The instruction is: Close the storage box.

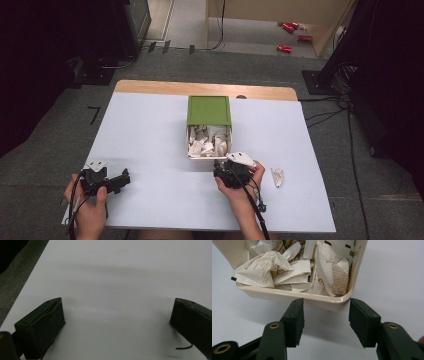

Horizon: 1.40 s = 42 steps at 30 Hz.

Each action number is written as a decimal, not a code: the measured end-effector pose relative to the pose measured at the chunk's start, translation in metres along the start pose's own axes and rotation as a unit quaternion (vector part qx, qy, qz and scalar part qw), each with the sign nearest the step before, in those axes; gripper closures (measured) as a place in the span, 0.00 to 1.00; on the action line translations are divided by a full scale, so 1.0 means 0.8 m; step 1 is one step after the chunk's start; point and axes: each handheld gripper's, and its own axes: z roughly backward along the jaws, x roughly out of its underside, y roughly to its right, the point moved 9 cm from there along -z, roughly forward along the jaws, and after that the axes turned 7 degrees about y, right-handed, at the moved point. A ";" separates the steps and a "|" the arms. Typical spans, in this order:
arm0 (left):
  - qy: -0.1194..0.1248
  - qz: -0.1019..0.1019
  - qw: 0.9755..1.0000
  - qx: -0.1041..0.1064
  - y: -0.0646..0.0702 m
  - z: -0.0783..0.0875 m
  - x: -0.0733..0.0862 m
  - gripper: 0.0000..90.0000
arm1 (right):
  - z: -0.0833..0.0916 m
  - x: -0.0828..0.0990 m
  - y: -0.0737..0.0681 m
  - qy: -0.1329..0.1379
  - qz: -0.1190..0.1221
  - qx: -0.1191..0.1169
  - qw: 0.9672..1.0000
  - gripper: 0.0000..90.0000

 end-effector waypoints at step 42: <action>0.000 0.000 1.000 0.000 0.000 0.000 0.000 0.00 | -0.033 -0.026 0.004 0.024 -0.019 0.034 0.999 0.52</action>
